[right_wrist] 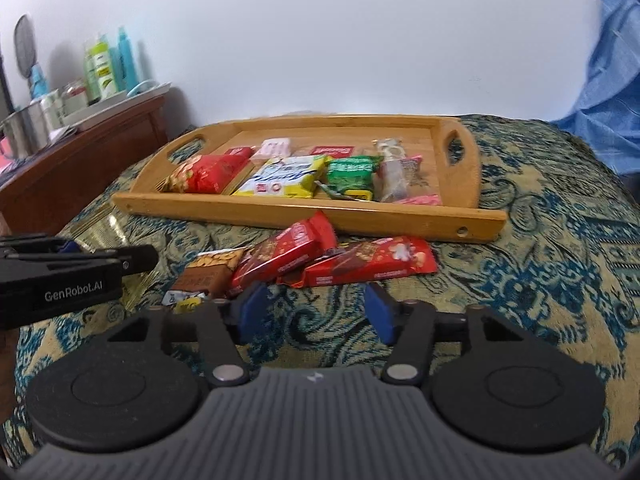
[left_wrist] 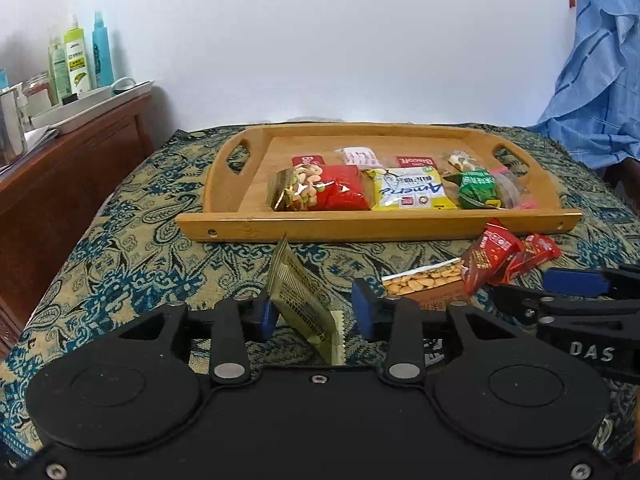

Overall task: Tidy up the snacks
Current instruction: 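Grasp the red chocolate wafer bar with the right gripper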

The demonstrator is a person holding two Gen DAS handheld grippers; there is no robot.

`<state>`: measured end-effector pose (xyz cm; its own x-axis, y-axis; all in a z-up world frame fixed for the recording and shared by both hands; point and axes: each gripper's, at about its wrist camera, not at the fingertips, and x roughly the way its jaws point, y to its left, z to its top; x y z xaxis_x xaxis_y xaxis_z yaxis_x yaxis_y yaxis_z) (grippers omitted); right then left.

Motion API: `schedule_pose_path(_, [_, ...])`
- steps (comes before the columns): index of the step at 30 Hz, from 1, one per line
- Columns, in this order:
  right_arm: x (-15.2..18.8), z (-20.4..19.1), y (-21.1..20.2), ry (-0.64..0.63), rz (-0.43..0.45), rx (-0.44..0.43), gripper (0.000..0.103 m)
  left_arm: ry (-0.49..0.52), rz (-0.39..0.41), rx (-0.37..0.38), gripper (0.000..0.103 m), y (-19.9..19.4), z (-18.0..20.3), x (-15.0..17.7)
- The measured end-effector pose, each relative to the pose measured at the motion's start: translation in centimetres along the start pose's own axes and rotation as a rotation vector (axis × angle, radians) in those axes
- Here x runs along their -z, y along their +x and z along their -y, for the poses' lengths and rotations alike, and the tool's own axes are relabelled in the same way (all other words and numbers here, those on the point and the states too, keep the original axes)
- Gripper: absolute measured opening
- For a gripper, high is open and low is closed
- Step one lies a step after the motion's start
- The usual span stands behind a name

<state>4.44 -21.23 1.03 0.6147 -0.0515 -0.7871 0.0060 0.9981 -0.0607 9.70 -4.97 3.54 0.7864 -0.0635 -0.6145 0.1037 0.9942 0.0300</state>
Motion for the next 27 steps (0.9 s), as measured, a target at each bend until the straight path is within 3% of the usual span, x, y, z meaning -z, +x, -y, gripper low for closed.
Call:
schedule_pose_path(6, [-0.2,2.1,-0.1,0.141,0.029,0.047,0.075,-0.011,-0.008,0.014,0.037,0.4,-0.3,0.2])
schedule_pose_path(8, [-0.6,2.6,0.5,0.164,0.027,0.049,0.08,-0.015,-0.016,0.026,0.025,0.6,-0.4,0.2])
schedule_pose_path(9, [-0.7,2.5,0.7,0.155,0.027,0.054,0.085,-0.015,-0.019,0.034,0.018,0.6,-0.4,0.1])
schedule_pose_path(11, [-1.0,1.9,1.3,0.108,0.024,0.066,0.092,-0.02,-0.021,0.045,0.014,0.6,-0.5,0.1])
schedule_pose_path(15, [-1.1,0.8,2.4,0.016,0.007,0.091,0.1,-0.019,-0.008,0.054,0.013,0.5,-0.5,-0.3])
schedule_pose_path(19, [-1.2,0.4,3.1,-0.042,-0.002,0.108,0.101,-0.019,-0.002,0.06,0.013,0.5,-0.7,-0.8])
schedule_pose_path(20, [-1.2,0.3,3.2,-0.049,-0.002,0.109,0.1,-0.018,0.0,0.061,0.013,0.5,-0.7,-0.9])
schedule_pose_path(23, [-1.3,0.2,3.3,-0.058,0.006,0.112,0.082,-0.024,0.002,0.066,0.013,0.5,-0.8,-1.2])
schedule_pose_path(24, [-1.3,0.2,3.2,-0.059,0.011,0.111,0.072,-0.026,0.003,0.066,0.013,0.5,-0.9,-1.3])
schedule_pose_path(27, [-1.4,0.3,2.8,-0.053,0.022,0.113,0.067,-0.034,0.005,0.066,0.013,0.4,-1.0,-1.6])
